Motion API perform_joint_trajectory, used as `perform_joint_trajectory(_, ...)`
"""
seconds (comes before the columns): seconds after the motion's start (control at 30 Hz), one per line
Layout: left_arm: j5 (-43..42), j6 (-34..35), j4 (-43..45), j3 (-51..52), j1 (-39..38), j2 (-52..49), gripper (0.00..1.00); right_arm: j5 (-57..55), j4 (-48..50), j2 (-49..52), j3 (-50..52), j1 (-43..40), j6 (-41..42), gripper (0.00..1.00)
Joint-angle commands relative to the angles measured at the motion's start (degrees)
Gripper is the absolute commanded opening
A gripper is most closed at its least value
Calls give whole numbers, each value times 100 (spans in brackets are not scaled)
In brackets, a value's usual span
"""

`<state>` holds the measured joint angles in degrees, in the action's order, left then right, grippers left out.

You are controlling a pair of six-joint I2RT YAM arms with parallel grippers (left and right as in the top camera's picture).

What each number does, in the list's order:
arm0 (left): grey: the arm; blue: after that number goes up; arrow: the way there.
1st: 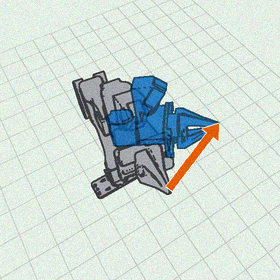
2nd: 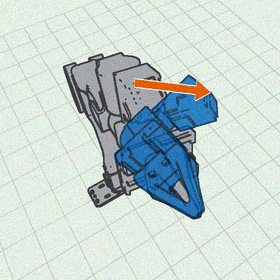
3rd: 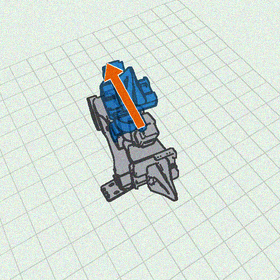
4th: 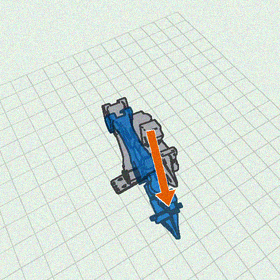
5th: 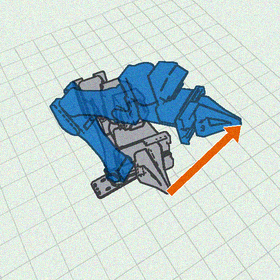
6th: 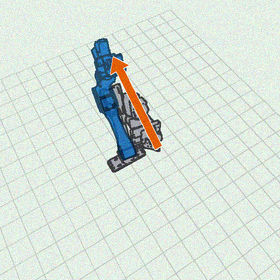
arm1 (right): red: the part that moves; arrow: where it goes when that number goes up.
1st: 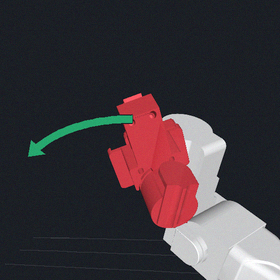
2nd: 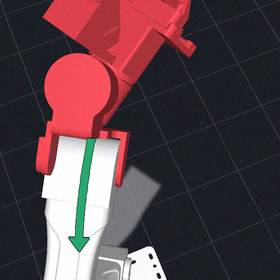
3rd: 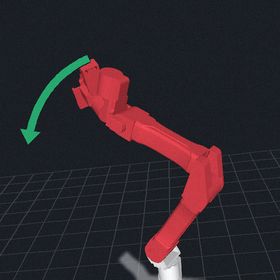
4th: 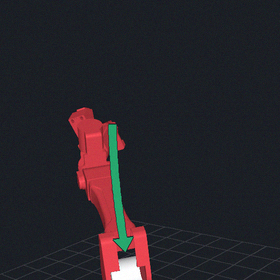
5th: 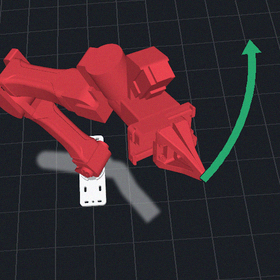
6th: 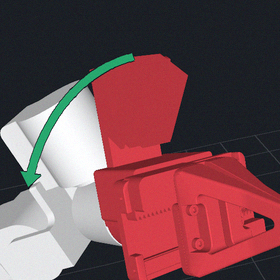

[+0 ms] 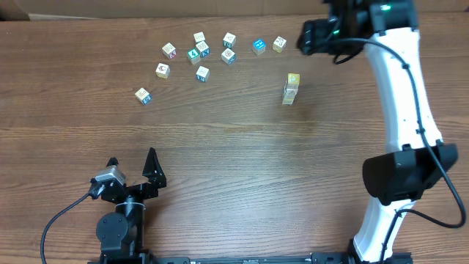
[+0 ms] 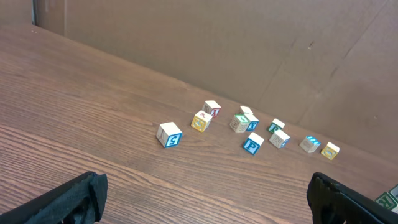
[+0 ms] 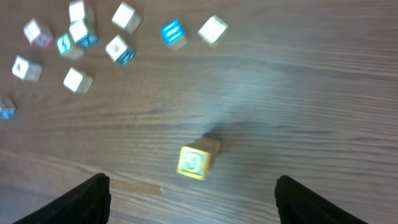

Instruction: Form a tower

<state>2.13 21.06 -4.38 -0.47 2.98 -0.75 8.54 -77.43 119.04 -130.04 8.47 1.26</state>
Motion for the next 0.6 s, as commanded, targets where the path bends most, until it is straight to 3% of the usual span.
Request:
perform_joint_trajectory(0.0, -28, 37, 11, 20, -17, 46, 100, -181, 177, 87, 472, 212, -83, 82)
perform_joint_trajectory(0.37, -28, 37, 11, 20, -17, 44, 99, -1794, 1257, 98, 1733, 780, 629, 82)
perform_joint_trajectory(0.57, -28, 37, 11, 20, -17, 46, 100, -1792, 1523, 153, 1989, 776, 691, 79)
